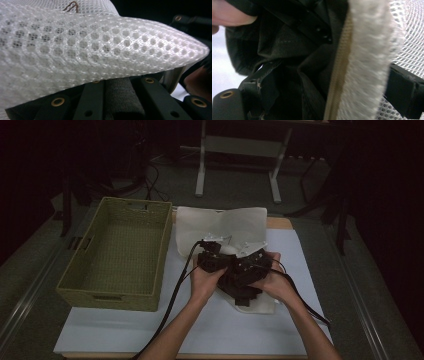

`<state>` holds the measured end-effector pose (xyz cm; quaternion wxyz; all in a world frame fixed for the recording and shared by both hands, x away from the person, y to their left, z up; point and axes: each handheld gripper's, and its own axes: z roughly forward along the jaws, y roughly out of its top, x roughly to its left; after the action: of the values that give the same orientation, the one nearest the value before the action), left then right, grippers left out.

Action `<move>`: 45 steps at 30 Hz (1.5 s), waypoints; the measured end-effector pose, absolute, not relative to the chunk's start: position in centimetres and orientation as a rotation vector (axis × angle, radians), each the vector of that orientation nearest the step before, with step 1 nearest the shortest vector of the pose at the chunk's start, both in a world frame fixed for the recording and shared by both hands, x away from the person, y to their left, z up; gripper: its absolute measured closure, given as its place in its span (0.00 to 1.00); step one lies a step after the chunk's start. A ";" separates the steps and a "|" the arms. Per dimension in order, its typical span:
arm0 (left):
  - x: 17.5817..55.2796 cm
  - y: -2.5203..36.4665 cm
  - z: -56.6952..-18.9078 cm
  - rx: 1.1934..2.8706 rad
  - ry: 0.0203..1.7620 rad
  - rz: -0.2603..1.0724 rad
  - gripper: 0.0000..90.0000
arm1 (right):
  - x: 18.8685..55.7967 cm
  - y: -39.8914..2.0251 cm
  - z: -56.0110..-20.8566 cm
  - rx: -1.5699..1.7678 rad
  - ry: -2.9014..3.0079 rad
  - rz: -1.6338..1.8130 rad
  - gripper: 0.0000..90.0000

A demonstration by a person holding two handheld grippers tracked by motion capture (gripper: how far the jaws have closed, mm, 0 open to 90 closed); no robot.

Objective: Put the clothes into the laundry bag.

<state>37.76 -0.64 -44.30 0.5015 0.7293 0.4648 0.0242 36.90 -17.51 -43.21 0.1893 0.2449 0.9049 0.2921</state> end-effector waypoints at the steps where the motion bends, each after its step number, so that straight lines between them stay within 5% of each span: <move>1: 37.8 -0.7 -44.3 1.758 1.127 0.049 0.91 | 36.9 -17.4 -43.3 0.689 2.544 0.826 0.10; 5: 37.9 -0.9 -44.3 1.767 1.126 0.036 0.91 | 37.1 -17.2 -43.5 0.693 2.532 0.820 0.10; 10: 37.9 -0.7 -44.4 1.766 1.139 0.018 0.89 | 37.2 -16.9 -43.9 0.698 2.444 0.757 0.41; 11: 37.9 -0.7 -44.4 1.766 1.139 0.018 0.88 | 37.2 -16.9 -43.9 0.698 2.444 0.757 0.41; 12: 37.9 -0.5 -44.3 1.752 1.139 0.007 0.84 | 37.4 -17.1 -43.9 0.700 2.436 0.751 0.53; 16: 37.7 -0.1 -43.8 1.759 1.127 0.018 0.69 | 38.1 -17.4 -44.1 0.745 2.425 0.736 0.69; 25: 35.9 2.0 -43.4 1.848 1.114 0.133 0.54 | 39.2 -19.6 -43.4 0.873 2.394 0.803 0.74; 36: 34.4 3.4 -45.4 1.958 1.123 0.185 0.55 | 40.3 -21.6 -42.6 1.012 2.351 0.853 0.75; 45: 33.8 0.7 -47.7 2.096 1.072 0.149 0.57 | 40.5 -21.7 -42.5 1.038 2.350 0.863 0.75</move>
<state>33.80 0.73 -47.71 0.3813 0.8214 0.4201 0.0585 40.53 -21.72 -42.52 0.2140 0.3740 0.8471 0.3110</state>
